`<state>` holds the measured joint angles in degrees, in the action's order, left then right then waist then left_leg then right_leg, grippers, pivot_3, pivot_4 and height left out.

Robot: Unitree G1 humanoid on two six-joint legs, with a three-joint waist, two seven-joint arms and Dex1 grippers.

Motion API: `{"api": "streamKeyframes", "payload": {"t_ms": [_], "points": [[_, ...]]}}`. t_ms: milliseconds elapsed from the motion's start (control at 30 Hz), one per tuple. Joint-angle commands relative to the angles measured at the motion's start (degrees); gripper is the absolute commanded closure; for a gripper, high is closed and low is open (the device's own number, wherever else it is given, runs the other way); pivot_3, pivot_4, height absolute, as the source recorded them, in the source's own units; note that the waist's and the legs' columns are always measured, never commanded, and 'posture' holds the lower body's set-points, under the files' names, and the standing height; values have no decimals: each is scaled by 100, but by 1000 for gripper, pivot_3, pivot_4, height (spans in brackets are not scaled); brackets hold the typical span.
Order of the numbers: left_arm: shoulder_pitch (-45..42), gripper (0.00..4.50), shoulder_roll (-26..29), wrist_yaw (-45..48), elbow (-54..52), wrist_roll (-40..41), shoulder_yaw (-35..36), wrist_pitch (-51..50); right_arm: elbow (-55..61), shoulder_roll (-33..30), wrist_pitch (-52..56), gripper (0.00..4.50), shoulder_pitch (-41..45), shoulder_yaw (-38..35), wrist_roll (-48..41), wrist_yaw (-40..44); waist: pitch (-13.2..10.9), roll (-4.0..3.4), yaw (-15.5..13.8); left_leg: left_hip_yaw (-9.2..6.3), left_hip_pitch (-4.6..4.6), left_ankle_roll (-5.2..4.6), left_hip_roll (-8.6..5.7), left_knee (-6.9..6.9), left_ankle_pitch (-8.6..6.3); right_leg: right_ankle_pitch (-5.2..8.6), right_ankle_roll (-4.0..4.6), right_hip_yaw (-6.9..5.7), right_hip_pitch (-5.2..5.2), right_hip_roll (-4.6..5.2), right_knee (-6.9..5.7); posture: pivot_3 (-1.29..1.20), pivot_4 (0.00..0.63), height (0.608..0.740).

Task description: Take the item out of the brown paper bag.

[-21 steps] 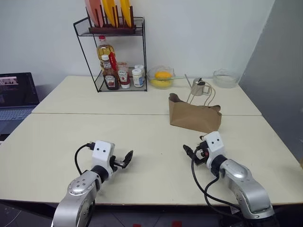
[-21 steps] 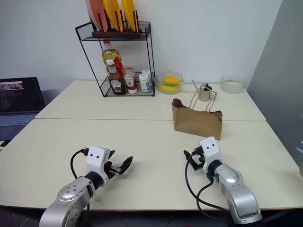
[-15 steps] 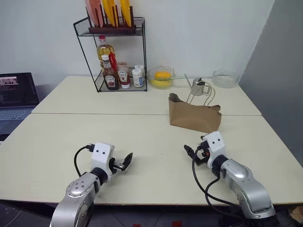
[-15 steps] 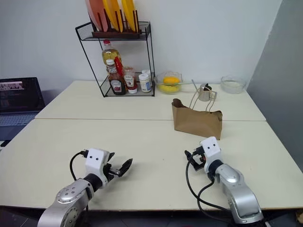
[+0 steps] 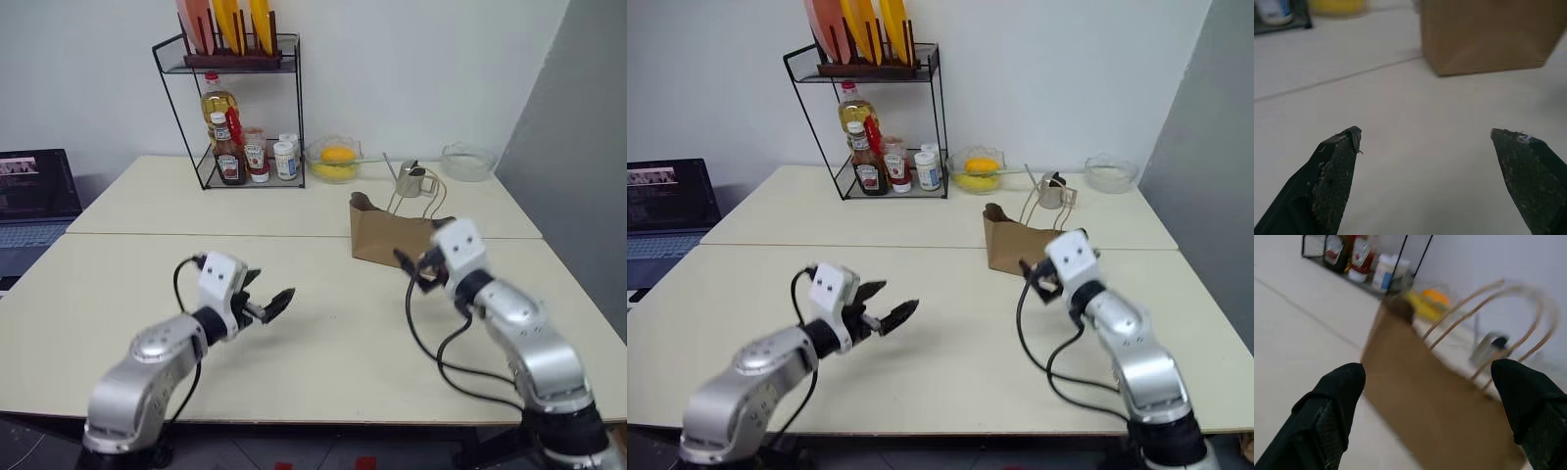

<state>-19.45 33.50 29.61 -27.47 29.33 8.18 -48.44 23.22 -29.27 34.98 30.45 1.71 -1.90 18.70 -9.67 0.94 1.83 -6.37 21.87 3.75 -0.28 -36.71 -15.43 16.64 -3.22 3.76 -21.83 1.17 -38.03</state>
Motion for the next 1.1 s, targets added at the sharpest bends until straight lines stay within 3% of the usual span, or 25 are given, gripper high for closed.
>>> {"api": "streamKeyframes", "payload": {"t_ms": [33, 200, 367, 733, 833, 1000, 1100], "points": [[-871, 0, 361, 418, -35, 362, -102, -355, -532, -380, -234, 28, 709, -122, 294, 105, 0, 1, -1, 0, 0, 0, -1, 1, 0, 0, 0, 0, 1, 0, 3, 0, 150, 740], [-2023, 0, 501, 818, 456, 278, -624, -304, -2029, -801, -936, 28, 1623, 271, 746, 401, -7, 9, 4, 7, 3, -1, -5, 3, -1, -1, 1, 4, 0, 5, 6, 0, 150, 740], [-2522, 0, 164, 835, 789, 120, -965, -18, -3702, -830, -1898, 28, 2357, 645, 1132, 630, -11, 11, 9, 20, 21, 0, -4, 9, 0, -1, 3, 15, -27, 6, 5, 0, 150, 740], [-2504, 0, -240, 336, 707, 103, -711, -74, -7190, -512, -3507, 28, 4223, 1159, 1554, 1464, -23, 8, 61, 18, 49, 15, -5, 0, 9, -2, 4, 15, -48, 9, 3, 0, 150, 740], [-2446, 0, -290, 232, 614, 196, -629, -149, -7748, -362, -3587, 626, 4578, 1099, 1510, 1606, -25, 8, 88, 17, 49, 20, -4, 0, 11, -2, 4, 15, -48, 9, 2, 0, 150, 740], [-2300, 0, -251, 146, 506, 130, -626, -104, -8297, -262, -3657, 2493, 4895, 1090, 1552, 1863, -26, 8, 86, 15, 53, 22, -9, -4, 12, -2, 4, 14, -48, 14, 0, 0, 150, 740], [-2301, 0, -256, 95, 464, 145, -594, -112, -8450, -293, -3933, 3373, 4982, 1159, 1708, 1747, -27, 7, 87, 15, 53, 22, -11, -6, 12, -3, 4, 15, -48, 15, -2, 0, 150, 740]]}}
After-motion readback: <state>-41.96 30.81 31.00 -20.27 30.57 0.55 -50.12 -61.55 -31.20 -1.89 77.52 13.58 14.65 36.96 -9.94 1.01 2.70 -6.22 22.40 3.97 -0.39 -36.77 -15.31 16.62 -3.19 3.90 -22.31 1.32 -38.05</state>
